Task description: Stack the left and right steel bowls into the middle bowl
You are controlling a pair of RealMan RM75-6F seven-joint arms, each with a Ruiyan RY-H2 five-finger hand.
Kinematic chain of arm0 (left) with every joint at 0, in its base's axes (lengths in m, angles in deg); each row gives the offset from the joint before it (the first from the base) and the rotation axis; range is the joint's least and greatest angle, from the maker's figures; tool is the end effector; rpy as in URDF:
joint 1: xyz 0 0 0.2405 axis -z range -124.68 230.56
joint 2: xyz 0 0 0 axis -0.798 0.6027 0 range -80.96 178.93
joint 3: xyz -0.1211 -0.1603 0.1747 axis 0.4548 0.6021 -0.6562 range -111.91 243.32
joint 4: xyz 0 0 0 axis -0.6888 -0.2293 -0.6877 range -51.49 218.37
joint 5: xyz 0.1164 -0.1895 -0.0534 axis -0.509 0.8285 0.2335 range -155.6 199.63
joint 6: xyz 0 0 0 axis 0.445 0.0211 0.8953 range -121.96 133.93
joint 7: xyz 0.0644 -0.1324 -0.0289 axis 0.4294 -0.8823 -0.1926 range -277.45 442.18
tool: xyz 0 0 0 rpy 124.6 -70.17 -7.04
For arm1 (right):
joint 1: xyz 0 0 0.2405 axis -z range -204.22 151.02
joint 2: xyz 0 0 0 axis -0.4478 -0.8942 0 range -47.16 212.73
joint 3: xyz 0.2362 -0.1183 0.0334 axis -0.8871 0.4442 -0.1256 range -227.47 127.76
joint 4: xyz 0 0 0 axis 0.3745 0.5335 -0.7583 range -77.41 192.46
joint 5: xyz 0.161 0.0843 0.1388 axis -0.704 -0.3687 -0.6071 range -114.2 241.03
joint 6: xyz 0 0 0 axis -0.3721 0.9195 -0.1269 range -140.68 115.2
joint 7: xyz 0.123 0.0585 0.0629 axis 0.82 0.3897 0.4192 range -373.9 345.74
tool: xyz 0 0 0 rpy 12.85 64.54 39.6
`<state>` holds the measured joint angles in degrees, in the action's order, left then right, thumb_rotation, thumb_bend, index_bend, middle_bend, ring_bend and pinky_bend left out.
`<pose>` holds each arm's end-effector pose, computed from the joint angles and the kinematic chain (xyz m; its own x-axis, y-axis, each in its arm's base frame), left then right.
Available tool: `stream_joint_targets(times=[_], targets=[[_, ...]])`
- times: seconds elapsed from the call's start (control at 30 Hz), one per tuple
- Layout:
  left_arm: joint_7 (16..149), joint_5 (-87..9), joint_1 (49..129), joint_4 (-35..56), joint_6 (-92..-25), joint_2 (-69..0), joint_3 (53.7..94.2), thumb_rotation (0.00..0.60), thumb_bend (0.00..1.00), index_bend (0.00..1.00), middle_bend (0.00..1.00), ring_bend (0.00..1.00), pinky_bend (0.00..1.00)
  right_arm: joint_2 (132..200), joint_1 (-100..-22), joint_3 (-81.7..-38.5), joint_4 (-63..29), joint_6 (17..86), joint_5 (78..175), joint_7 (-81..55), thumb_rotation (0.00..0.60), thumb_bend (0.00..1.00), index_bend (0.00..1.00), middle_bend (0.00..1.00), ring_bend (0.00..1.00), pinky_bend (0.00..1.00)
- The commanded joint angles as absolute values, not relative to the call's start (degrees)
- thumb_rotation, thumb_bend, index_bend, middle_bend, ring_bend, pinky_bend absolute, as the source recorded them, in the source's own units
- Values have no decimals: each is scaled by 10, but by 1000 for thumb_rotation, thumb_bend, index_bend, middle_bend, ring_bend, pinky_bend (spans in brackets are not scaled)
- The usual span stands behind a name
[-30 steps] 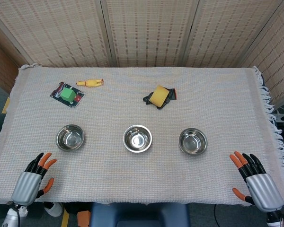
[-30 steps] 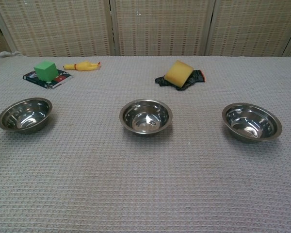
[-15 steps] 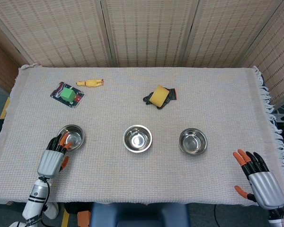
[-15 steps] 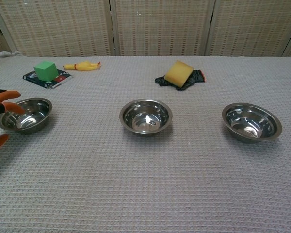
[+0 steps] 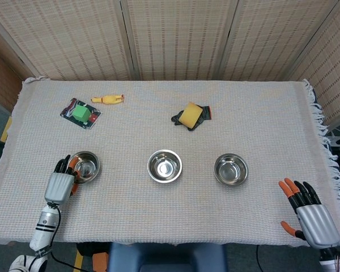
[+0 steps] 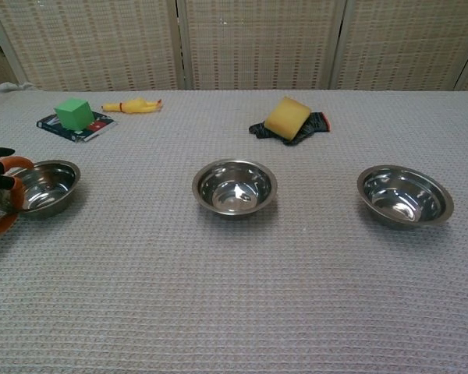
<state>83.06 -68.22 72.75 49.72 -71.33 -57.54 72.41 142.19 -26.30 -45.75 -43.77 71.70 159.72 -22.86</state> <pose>-0.3469 0.2976 -0.0195 0.6432 -0.0658 0.7628 0.7457 -0.1720 -0.6437 -0.3000 -0.1296 0.1325 0.4733 -0.1520 0.8677 -0.8804 -0.1151 0.4600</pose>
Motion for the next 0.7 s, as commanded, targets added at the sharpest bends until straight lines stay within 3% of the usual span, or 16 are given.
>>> stream_joint_targets(times=[0.03, 0.23, 0.4, 0.57, 0.7], targets=[[789, -687, 737, 546, -752, -605, 720, 600, 538, 715, 211, 55, 150, 1423, -265, -458, -439, 713, 1594, -232, 600, 87, 0, 0, 0, 0], [763, -697, 756, 564, -814, -624, 721, 600, 608, 764, 262, 92, 167, 1421, -264, -456, -441, 714, 1595, -230, 600, 87, 0, 0, 0, 0], [793, -709, 795, 511, -824, -625, 723, 600, 636, 768, 263, 96, 169, 1416, -265, -459, -441, 718, 1592, -221, 600, 88, 0, 0, 0, 0], [851, -722, 847, 415, -804, -622, 729, 600, 637, 764, 263, 96, 169, 1410, -265, -464, -441, 721, 1583, -207, 600, 87, 0, 0, 0, 0], [917, -723, 898, 337, -748, -625, 741, 600, 637, 764, 263, 96, 173, 1403, -265, -469, -440, 722, 1571, -191, 600, 88, 0, 0, 0, 0]])
